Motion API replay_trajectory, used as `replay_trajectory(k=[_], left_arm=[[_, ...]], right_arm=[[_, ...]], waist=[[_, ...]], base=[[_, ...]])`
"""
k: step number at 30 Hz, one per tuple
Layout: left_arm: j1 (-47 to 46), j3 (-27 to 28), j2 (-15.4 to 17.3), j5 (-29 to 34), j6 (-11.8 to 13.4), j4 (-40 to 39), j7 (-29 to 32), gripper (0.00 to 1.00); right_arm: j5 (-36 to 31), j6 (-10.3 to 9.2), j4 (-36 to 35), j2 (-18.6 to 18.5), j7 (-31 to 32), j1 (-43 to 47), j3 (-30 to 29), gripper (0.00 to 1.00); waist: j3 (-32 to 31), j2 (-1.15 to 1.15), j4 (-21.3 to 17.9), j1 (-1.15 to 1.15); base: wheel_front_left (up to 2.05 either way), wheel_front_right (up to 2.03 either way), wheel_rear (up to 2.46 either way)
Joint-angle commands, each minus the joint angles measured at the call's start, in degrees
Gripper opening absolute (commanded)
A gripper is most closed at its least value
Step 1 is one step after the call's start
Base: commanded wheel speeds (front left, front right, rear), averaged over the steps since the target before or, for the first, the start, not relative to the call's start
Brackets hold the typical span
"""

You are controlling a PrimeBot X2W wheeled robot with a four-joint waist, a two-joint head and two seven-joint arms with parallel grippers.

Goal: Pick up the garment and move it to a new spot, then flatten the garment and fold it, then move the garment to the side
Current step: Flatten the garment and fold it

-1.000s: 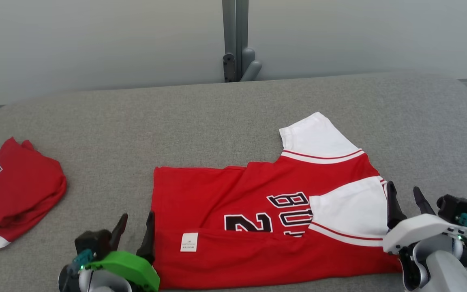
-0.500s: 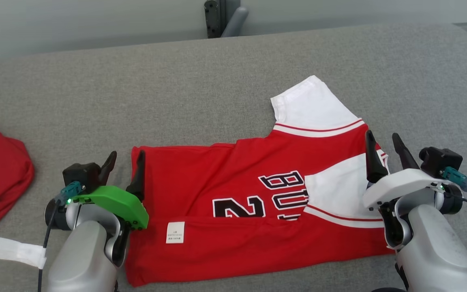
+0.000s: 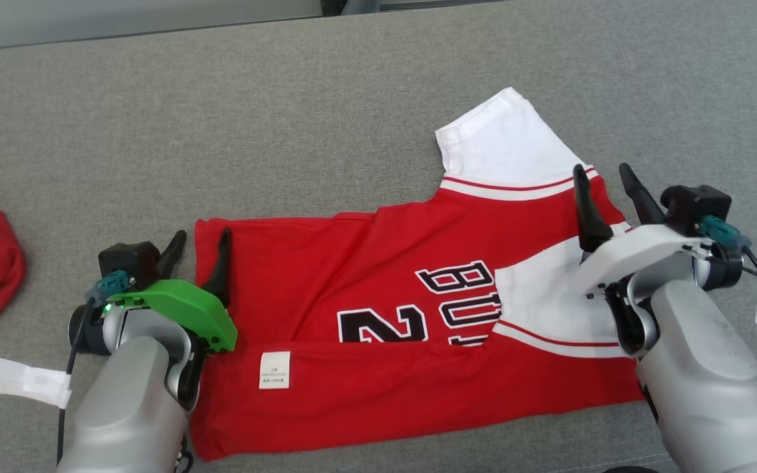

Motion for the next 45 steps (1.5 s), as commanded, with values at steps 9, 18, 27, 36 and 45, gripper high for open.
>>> replay_trajectory(k=[9,18,27,36,45], left_arm=[[-4.2,-3.3,-1.1,-2.1,0.1,3.9,0.0,0.23],[-7.5,-10.6,-1.8,-7.0,0.1,5.2,0.5,0.00],[-10.6,-16.8,-3.2,-9.8,0.1,3.5,-0.1,0.00],[-13.2,-20.0,-4.2,-11.8,0.1,1.1,-0.1,0.00],[-13.1,-19.6,-4.1,-11.5,0.1,0.0,-0.1,0.00]], right_arm=[[0.0,-0.09,9.9,-5.2,7.6,-15.1,10.8,1.00],[3.7,-0.09,16.7,-7.7,16.9,-23.6,18.6,1.00],[7.6,-0.09,23.8,-11.0,23.8,-30.5,20.6,1.00],[5.7,-0.09,32.1,-13.2,28.0,-36.0,20.1,1.00],[5.5,-0.06,34.3,-12.5,30.4,-35.7,20.9,0.42]], waist=[[1.9,0.00,2.8,0.00],[2.6,0.00,5.5,0.00],[5.5,0.00,10.5,0.00],[8.3,0.00,14.5,0.00],[8.6,0.00,14.8,0.00]], base=[[0.00,0.00,0.00],[0.00,0.00,0.00],[0.00,0.00,0.00],[0.00,0.00,0.00],[0.00,0.00,0.00]])
